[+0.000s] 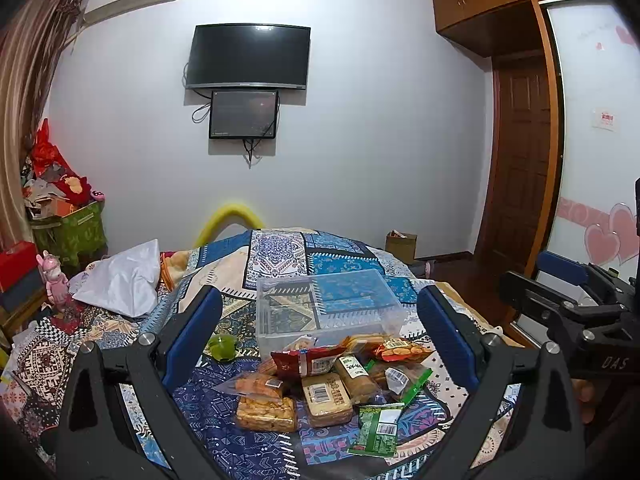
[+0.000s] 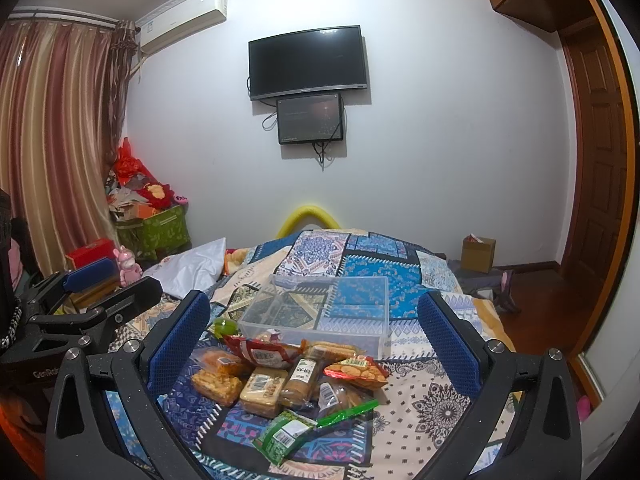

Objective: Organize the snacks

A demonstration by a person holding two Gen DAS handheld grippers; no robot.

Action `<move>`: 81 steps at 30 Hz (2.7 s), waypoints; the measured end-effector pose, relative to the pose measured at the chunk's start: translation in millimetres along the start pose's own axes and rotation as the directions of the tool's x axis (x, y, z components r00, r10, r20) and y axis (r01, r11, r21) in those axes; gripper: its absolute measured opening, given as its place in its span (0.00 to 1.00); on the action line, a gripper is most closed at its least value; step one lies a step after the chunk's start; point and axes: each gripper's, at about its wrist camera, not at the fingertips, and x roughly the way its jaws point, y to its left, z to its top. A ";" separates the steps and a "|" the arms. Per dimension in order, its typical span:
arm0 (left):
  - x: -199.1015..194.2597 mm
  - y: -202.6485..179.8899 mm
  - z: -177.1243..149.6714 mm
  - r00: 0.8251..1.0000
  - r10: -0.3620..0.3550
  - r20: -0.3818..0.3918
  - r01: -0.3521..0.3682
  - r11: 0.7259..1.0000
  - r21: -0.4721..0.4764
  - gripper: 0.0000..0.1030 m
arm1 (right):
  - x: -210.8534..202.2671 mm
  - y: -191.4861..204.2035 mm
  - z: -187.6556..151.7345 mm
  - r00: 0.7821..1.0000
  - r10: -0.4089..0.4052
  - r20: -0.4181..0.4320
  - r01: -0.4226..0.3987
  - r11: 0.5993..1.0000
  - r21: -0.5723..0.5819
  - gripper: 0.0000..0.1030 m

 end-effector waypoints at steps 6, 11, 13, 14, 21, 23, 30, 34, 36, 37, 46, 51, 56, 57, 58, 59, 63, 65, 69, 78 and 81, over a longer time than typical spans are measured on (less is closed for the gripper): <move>8.6 -0.2 -5.1 1.000 -0.013 -0.024 0.014 1.000 0.008 0.96 | 6.0 -0.7 -3.1 1.000 -0.009 -0.023 0.009 1.000 0.003 1.00; 24.8 3.1 -14.5 0.996 -0.032 -0.079 0.033 0.999 0.009 0.96 | 18.4 -9.1 -12.6 0.997 -0.016 -0.070 0.017 1.000 0.016 1.00; 34.5 4.6 -20.4 0.993 -0.031 -0.113 0.032 0.999 0.007 0.96 | 25.9 -14.1 -18.7 0.995 -0.019 -0.103 0.021 0.999 0.024 1.00; 39.0 6.7 -23.1 0.991 -0.030 -0.129 0.031 1.000 0.003 0.96 | 30.5 -16.4 -22.0 0.992 -0.020 -0.124 0.024 0.999 0.028 1.00; 79.5 23.8 -47.2 0.964 -0.035 -0.265 0.022 0.998 -0.051 0.86 | 65.9 -35.4 -45.0 0.963 -0.030 -0.268 0.047 0.997 0.060 1.00; 94.0 28.0 -56.1 0.952 -0.028 -0.303 0.010 0.998 -0.060 0.85 | 75.0 -42.4 -50.8 0.953 -0.019 -0.301 0.045 0.996 0.079 1.00; 135.1 32.3 -83.1 0.913 -0.042 -0.407 0.012 0.997 -0.076 0.80 | 104.1 -59.7 -70.3 0.921 0.012 -0.390 0.041 0.991 0.127 0.98; 158.0 30.4 -96.0 0.892 -0.035 -0.451 0.002 0.997 -0.074 0.80 | 120.2 -61.7 -78.5 0.903 0.038 -0.429 0.026 0.989 0.143 0.97; 168.0 30.7 -98.6 0.882 -0.031 -0.471 -0.003 0.998 -0.070 0.80 | 129.4 -62.2 -82.4 0.892 0.052 -0.448 0.017 0.989 0.147 0.97; 173.6 29.7 -101.4 0.876 -0.033 -0.481 -0.001 0.998 -0.069 0.80 | 132.9 -62.2 -84.3 0.888 0.054 -0.456 0.015 0.989 0.146 0.97; 203.8 22.4 -110.0 0.862 -0.003 -0.507 -0.025 0.999 -0.048 0.80 | 169.8 -60.5 -94.0 0.855 0.062 -0.515 0.011 0.991 0.136 0.97; 217.9 16.9 -112.2 0.860 0.033 -0.510 -0.042 0.999 -0.006 0.80 | 181.6 -60.3 -95.8 0.845 0.044 -0.533 0.029 0.991 0.127 0.90; 221.3 15.7 -110.3 0.874 0.034 -0.484 -0.045 0.999 -0.011 0.80 | 191.3 -63.7 -99.1 0.835 0.037 -0.549 0.044 0.990 0.133 0.82; 221.8 15.3 -110.1 0.875 0.030 -0.484 -0.038 0.999 -0.007 0.80 | 191.7 -63.7 -99.7 0.836 0.038 -0.548 0.045 0.989 0.138 0.82; 221.6 14.8 -110.1 0.878 0.032 -0.477 -0.036 0.999 0.000 0.80 | 191.2 -64.3 -100.6 0.839 0.038 -0.543 0.048 0.988 0.144 0.82; 221.6 14.9 -110.0 0.881 0.032 -0.473 -0.035 0.999 0.003 0.78 | 190.0 -64.6 -101.2 0.842 0.038 -0.538 0.049 0.988 0.146 0.82; 219.6 17.9 -109.1 0.882 0.016 -0.470 -0.028 0.999 -0.017 0.66 | 187.4 -65.2 -100.0 0.850 0.033 -0.526 0.052 0.988 0.145 0.80; 218.0 20.6 -108.8 0.881 0.008 -0.472 -0.027 0.999 -0.034 0.63 | 184.8 -65.8 -98.7 0.854 0.029 -0.520 0.055 0.988 0.145 0.76; 211.5 24.1 -107.1 0.886 0.000 -0.464 -0.025 0.999 -0.047 0.61 | 178.1 -69.1 -94.3 0.860 0.027 -0.509 0.057 0.987 0.150 0.65; 179.0 14.3 -84.4 0.921 -0.005 -0.389 0.001 1.000 -0.011 0.60 | 159.0 -76.2 -85.7 0.881 0.036 -0.473 0.057 0.982 0.181 0.62; 169.9 14.8 -76.7 0.927 -0.013 -0.375 0.007 1.000 -0.019 0.60 | 150.2 -74.2 -78.3 0.893 0.026 -0.450 0.057 0.984 0.170 0.62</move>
